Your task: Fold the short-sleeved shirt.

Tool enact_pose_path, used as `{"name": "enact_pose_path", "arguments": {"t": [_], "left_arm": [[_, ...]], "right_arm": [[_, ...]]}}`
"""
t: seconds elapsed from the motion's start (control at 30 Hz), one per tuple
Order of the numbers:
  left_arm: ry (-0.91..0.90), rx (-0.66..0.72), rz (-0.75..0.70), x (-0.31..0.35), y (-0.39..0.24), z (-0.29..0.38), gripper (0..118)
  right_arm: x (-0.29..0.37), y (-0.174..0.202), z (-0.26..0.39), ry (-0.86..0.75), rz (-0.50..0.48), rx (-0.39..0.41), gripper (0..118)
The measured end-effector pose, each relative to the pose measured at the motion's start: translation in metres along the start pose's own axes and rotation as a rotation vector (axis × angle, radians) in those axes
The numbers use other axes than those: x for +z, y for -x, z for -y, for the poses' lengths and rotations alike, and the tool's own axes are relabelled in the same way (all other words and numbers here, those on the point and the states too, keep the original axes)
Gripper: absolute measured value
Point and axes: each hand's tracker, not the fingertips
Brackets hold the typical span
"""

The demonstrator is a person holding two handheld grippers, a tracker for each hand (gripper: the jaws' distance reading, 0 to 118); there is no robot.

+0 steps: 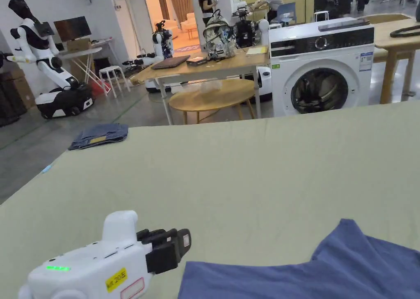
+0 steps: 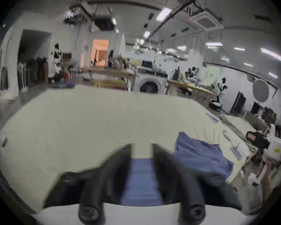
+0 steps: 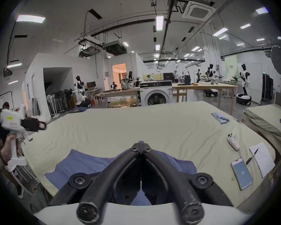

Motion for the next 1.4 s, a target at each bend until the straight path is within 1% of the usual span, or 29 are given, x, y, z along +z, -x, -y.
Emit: {"name": "enact_pose_path", "arguments": {"t": [0.03, 0.07, 0.1, 0.17, 0.27, 0.3, 0.37, 0.4, 0.5, 0.53, 0.57, 0.6, 0.67, 0.7, 0.73, 0.77, 0.8, 0.83, 0.9, 0.97, 1.0, 1.03, 1.07, 1.1, 1.13, 1.17, 1.23, 1.33, 1.4], "left_arm": [[0.078, 0.029, -0.027, -0.024, 0.007, 0.002, 80], [0.154, 0.037, -0.014, -0.052, 0.005, 0.004, 74], [0.215, 0.048, -0.025, -0.075, 0.012, 0.008, 73], [0.34, 0.077, -0.072, -0.118, 0.023, 0.016, 75], [0.434, 0.063, -0.155, -0.16, 0.024, 0.024, 74], [0.476, 0.062, -0.166, -0.174, 0.026, 0.026, 69], [0.516, 0.06, -0.194, -0.188, 0.037, 0.036, 43], [0.523, 0.02, -0.231, -0.19, 0.035, 0.038, 40], [0.507, -0.027, -0.198, -0.184, 0.022, 0.035, 36], [0.51, -0.031, -0.188, -0.184, 0.019, 0.035, 29], [0.517, -0.008, -0.155, -0.187, 0.015, 0.037, 12], [0.522, -0.011, -0.173, -0.195, 0.02, 0.039, 0], [0.521, -0.11, -0.218, -0.198, 0.014, 0.044, 0], [0.523, -0.103, -0.215, -0.198, 0.015, 0.046, 0], [0.523, -0.097, -0.212, -0.196, 0.015, 0.042, 0], [0.52, -0.088, -0.209, -0.195, 0.017, 0.041, 0], [0.522, -0.073, -0.202, -0.194, 0.02, 0.04, 0], [0.524, -0.058, -0.195, -0.194, 0.022, 0.04, 0], [0.522, -0.034, -0.189, -0.191, 0.023, 0.041, 0], [0.521, -0.024, -0.185, -0.189, 0.025, 0.041, 0], [0.519, -0.022, -0.183, -0.191, 0.025, 0.042, 0], [0.52, -0.021, -0.181, -0.19, 0.025, 0.043, 0], [0.518, -0.021, -0.179, -0.189, 0.025, 0.043, 0], [0.512, -0.021, -0.178, -0.187, 0.026, 0.044, 0], [0.499, -0.023, -0.173, -0.191, 0.036, 0.043, 0], [0.489, -0.021, -0.167, -0.188, 0.039, 0.044, 0], [0.393, 0.033, -0.121, -0.171, 0.045, 0.039, 0], [0.178, 0.152, -0.03, -0.112, 0.043, 0.015, 0], [0.049, 0.105, -0.01, -0.052, 0.03, -0.02, 0]], "right_arm": [[0.001, -0.003, 0.003, 0.007, 0.002, -0.013, 0], [0.001, -0.008, 0.007, 0.018, 0.011, -0.026, 0], [0.001, -0.013, 0.01, 0.031, 0.021, -0.036, 0], [0.002, -0.023, 0.015, 0.051, 0.043, -0.044, 0], [0.005, -0.038, 0.022, 0.075, 0.085, -0.07, 0], [0.007, -0.044, 0.025, 0.081, 0.101, -0.081, 0], [0.01, -0.053, 0.028, 0.096, 0.128, -0.101, 0], [0.013, -0.057, 0.03, 0.101, 0.144, -0.107, 0], [0.023, -0.068, 0.038, 0.12, 0.185, -0.113, 0], [0.027, -0.071, 0.04, 0.137, 0.206, -0.116, 0], [0.033, -0.074, 0.044, 0.164, 0.234, -0.126, 0], [0.038, -0.076, 0.048, 0.184, 0.255, -0.142, 0], [0.045, -0.083, 0.057, 0.246, 0.292, -0.224, 0], [0.046, -0.084, 0.061, 0.281, 0.299, -0.292, 3], [0.045, -0.089, 0.069, 0.304, 0.293, -0.352, 22], [0.04, -0.095, 0.081, 0.341, 0.289, -0.419, 57], [0.034, -0.1, 0.092, 0.371, 0.298, -0.468, 76], [0.029, -0.104, 0.103, 0.381, 0.287, -0.506, 81], [0.013, -0.107, 0.118, 0.427, 0.286, -0.574, 81], [0.0, -0.107, 0.129, 0.426, 0.288, -0.577, 80], [-0.007, -0.107, 0.135, 0.437, 0.293, -0.582, 74], [-0.012, -0.107, 0.137, 0.454, 0.297, -0.577, 54], [-0.013, -0.105, 0.138, 0.445, 0.355, -0.525, 18], [-0.013, -0.106, 0.14, 0.444, 0.326, -0.537, 2], [-0.013, -0.109, 0.139, 0.435, 0.218, -0.625, 2], [-0.012, -0.108, 0.137, 0.423, 0.241, -0.639, 2], [-0.006, -0.101, 0.124, 0.41, 0.257, -0.54, 1], [0.003, -0.094, 0.087, 0.308, 0.184, -0.46, 1], [0.002, -0.084, 0.059, 0.251, 0.118, -0.393, 1]]}}
